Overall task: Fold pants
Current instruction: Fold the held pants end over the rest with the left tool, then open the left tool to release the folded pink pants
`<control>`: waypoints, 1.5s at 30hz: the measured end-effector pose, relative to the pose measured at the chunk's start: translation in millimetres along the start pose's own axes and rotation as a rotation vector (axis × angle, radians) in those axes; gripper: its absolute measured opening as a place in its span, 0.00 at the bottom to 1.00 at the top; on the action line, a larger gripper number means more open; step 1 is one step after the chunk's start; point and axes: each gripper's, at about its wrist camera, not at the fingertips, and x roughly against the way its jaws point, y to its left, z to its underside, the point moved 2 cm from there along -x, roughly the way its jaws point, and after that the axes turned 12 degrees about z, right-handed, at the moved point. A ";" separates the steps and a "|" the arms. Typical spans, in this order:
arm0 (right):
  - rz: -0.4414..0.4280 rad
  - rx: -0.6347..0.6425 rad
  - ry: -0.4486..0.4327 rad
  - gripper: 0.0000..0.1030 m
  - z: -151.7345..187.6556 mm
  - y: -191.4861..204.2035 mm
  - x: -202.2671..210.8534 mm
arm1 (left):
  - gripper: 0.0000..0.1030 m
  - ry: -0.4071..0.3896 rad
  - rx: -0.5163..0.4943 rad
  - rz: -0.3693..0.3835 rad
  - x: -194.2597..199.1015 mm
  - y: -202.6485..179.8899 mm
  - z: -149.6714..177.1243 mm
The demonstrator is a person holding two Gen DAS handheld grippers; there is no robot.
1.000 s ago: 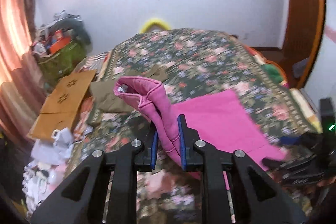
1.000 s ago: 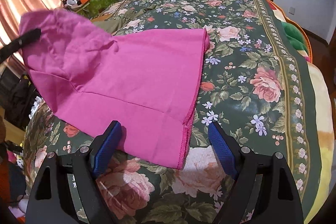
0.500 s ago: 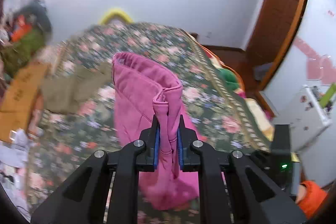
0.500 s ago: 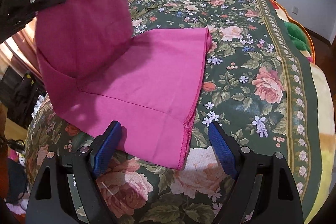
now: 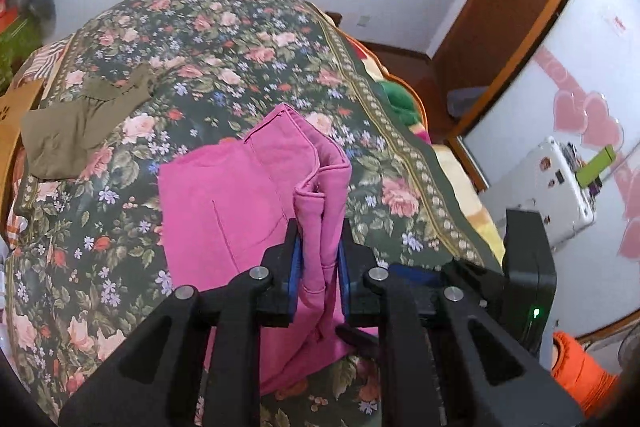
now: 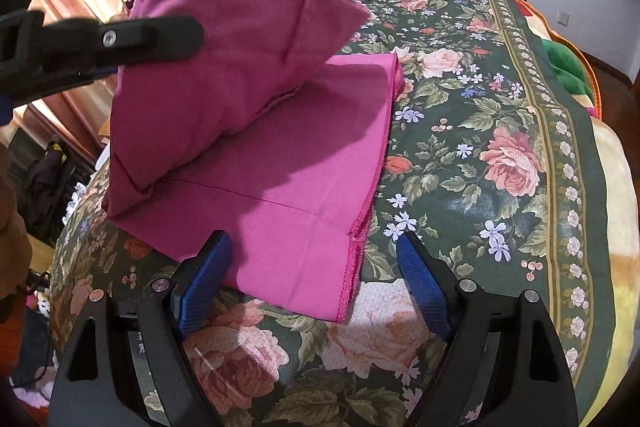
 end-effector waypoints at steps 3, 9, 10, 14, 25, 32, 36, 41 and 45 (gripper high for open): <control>0.004 -0.002 -0.005 0.80 -0.2 0.3 1.2 | 0.39 0.025 -0.011 0.029 -1.4 -0.8 4.2; 0.020 0.002 -0.014 0.80 1.6 -0.8 6.1 | 0.44 0.019 -0.025 -0.057 4.5 16.3 4.0; 0.019 0.001 -0.014 0.80 1.7 -1.7 7.3 | 0.46 0.017 -0.026 -0.074 5.7 21.1 2.0; 0.041 -0.007 -0.030 0.80 1.1 -7.6 14.1 | 0.69 -0.004 -0.053 -0.182 14.2 46.0 -10.8; 0.172 -0.033 -0.076 0.80 0.9 -40.7 36.0 | 0.74 0.102 -0.046 -0.327 -20.7 129.0 -51.9; 0.176 -0.113 -0.071 0.80 4.4 -52.6 34.8 | 0.74 0.219 -0.031 -0.365 -86.1 154.4 -64.9; 0.168 -0.136 -0.063 0.80 4.5 -53.7 31.5 | 0.75 0.294 -0.091 -0.435 -120.7 160.1 -64.8; 0.182 -0.121 -0.072 0.80 3.0 -53.4 32.3 | 0.87 0.317 -0.131 -0.447 -128.3 171.7 -52.5; 0.189 -0.118 -0.077 0.80 1.5 -54.2 33.6 | 0.88 0.317 -0.058 -0.415 -111.5 182.9 -41.0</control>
